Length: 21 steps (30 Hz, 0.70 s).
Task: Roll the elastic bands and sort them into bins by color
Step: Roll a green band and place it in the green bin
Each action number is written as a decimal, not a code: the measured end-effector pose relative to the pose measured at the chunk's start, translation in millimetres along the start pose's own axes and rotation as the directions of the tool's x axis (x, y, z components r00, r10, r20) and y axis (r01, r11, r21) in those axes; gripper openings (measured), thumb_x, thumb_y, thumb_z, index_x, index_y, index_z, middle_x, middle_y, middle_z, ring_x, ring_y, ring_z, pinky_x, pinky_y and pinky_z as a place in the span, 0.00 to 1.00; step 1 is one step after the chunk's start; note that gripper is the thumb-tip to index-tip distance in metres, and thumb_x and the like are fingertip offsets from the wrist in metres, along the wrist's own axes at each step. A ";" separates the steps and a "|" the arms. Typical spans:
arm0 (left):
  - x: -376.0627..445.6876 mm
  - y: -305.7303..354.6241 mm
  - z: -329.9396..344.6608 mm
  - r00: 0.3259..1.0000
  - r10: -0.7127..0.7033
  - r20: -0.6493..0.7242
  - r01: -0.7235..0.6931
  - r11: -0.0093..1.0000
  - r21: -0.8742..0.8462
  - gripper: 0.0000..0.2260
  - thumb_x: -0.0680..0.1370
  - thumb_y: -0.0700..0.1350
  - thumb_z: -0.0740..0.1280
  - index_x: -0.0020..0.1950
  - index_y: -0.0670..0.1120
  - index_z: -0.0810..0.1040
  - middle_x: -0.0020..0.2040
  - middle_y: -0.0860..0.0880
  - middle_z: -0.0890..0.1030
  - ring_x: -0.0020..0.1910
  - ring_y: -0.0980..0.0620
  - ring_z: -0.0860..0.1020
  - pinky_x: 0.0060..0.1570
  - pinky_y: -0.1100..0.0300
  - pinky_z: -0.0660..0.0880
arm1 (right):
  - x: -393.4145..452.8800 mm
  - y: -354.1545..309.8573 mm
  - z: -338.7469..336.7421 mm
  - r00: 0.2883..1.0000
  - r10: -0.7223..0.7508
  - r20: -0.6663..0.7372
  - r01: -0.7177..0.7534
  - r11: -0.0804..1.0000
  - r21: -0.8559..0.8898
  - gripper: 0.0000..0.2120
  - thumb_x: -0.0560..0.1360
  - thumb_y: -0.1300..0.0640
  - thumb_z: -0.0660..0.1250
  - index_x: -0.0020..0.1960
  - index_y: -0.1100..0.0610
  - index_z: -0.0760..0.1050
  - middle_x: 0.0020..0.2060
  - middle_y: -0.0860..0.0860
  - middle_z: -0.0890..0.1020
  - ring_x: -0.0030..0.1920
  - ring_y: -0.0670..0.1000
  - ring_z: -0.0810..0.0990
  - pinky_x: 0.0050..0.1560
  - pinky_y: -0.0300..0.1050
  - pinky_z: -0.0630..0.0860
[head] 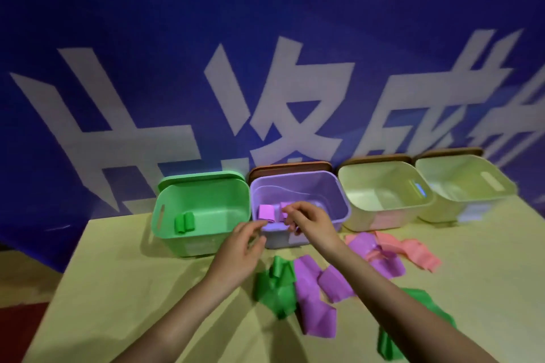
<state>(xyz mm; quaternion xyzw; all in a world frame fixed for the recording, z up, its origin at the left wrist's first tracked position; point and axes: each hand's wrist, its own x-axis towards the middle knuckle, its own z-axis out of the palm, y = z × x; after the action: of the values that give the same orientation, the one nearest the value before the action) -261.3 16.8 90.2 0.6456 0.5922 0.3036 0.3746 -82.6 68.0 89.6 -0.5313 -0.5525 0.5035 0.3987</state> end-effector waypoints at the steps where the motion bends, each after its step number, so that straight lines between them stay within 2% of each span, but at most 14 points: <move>1: -5.8 2.4 16.3 0.995 -0.043 0.088 0.049 0.996 -0.068 0.09 0.80 0.41 0.62 0.57 0.52 0.76 0.56 0.51 0.78 0.55 0.54 0.76 0.52 0.66 0.73 | -11.8 3.2 -11.8 1.000 -0.006 -0.001 0.006 1.000 0.011 0.07 0.79 0.62 0.63 0.48 0.64 0.78 0.31 0.51 0.78 0.28 0.42 0.75 0.32 0.35 0.71; 3: -15.6 -0.9 49.6 0.960 -0.146 0.238 0.182 0.974 -0.137 0.10 0.80 0.38 0.61 0.52 0.53 0.76 0.51 0.51 0.80 0.48 0.55 0.78 0.42 0.70 0.72 | -35.6 16.4 -35.8 1.000 0.005 0.004 -0.005 1.000 0.006 0.06 0.79 0.62 0.63 0.46 0.63 0.78 0.32 0.51 0.78 0.30 0.44 0.75 0.32 0.35 0.71; 5: -24.0 -15.9 80.4 0.932 -0.187 0.312 0.214 0.975 -0.056 0.09 0.80 0.38 0.60 0.55 0.49 0.77 0.49 0.51 0.79 0.44 0.57 0.76 0.38 0.73 0.70 | -57.6 37.6 -58.1 0.999 0.044 -0.002 -0.045 0.997 -0.055 0.07 0.79 0.63 0.63 0.45 0.65 0.78 0.32 0.51 0.78 0.30 0.44 0.75 0.33 0.36 0.71; 7: -29.7 -30.3 105.3 0.923 -0.182 0.338 0.177 0.983 0.045 0.10 0.80 0.38 0.61 0.59 0.43 0.78 0.49 0.50 0.78 0.43 0.61 0.75 0.39 0.75 0.68 | -77.5 65.4 -78.2 0.993 0.111 -0.025 -0.114 0.986 -0.122 0.08 0.78 0.63 0.63 0.46 0.67 0.78 0.31 0.50 0.79 0.29 0.42 0.75 0.33 0.36 0.71; 9: -33.0 -40.8 124.0 0.918 -0.175 0.356 0.145 0.983 0.109 0.09 0.79 0.37 0.62 0.57 0.42 0.79 0.51 0.48 0.80 0.42 0.66 0.76 0.44 0.72 0.70 | -95.2 94.3 -94.4 0.981 0.190 -0.042 -0.195 0.962 -0.190 0.08 0.78 0.63 0.63 0.43 0.60 0.79 0.30 0.49 0.79 0.28 0.40 0.75 0.32 0.35 0.70; 12: -30.6 -53.6 145.4 0.919 -0.189 0.346 0.127 0.973 0.195 0.09 0.78 0.38 0.64 0.57 0.41 0.79 0.55 0.44 0.81 0.50 0.52 0.80 0.52 0.63 0.71 | -115.3 128.7 -103.0 0.953 0.303 -0.024 -0.298 0.915 -0.273 0.11 0.77 0.62 0.63 0.38 0.53 0.78 0.29 0.48 0.79 0.29 0.43 0.75 0.33 0.38 0.71; 15: -24.0 -60.5 158.0 0.926 -0.216 0.309 0.120 0.946 0.301 0.15 0.77 0.43 0.66 0.63 0.43 0.76 0.59 0.44 0.79 0.53 0.47 0.79 0.53 0.60 0.72 | -123.3 147.2 -95.2 0.925 0.378 0.025 -0.347 0.873 -0.343 0.10 0.76 0.61 0.65 0.37 0.52 0.76 0.31 0.48 0.78 0.31 0.47 0.75 0.34 0.40 0.71; 17: -20.1 -64.2 163.4 0.926 -0.239 0.293 0.125 0.924 0.360 0.19 0.76 0.45 0.67 0.67 0.44 0.72 0.61 0.45 0.76 0.55 0.46 0.78 0.56 0.59 0.71 | -122.3 149.0 -87.1 0.912 0.404 0.066 -0.346 0.847 -0.403 0.02 0.76 0.59 0.66 0.45 0.54 0.77 0.34 0.46 0.77 0.35 0.47 0.76 0.35 0.38 0.71; 19: -16.8 -67.1 167.6 0.923 -0.247 0.296 0.113 0.907 0.406 0.22 0.76 0.47 0.68 0.68 0.45 0.71 0.62 0.44 0.75 0.58 0.46 0.76 0.58 0.58 0.71 | -115.8 151.4 -80.5 0.899 0.424 0.106 -0.327 0.814 -0.481 0.13 0.76 0.56 0.67 0.60 0.57 0.74 0.41 0.50 0.78 0.41 0.49 0.75 0.38 0.38 0.70; 21: -15.5 -71.5 170.9 0.914 -0.264 0.308 0.109 0.891 0.442 0.21 0.75 0.47 0.69 0.67 0.46 0.73 0.60 0.44 0.75 0.59 0.47 0.75 0.59 0.59 0.70 | -107.2 154.4 -75.8 0.886 0.436 0.157 -0.284 0.779 -0.558 0.21 0.75 0.55 0.67 0.66 0.56 0.70 0.51 0.55 0.80 0.48 0.52 0.77 0.45 0.39 0.71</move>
<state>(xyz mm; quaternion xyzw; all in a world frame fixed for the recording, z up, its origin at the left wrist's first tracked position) -158.7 -18.4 -60.7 0.6939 0.6244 0.0095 0.3584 32.6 -38.9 -38.3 -0.6393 -0.6049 0.4718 0.0536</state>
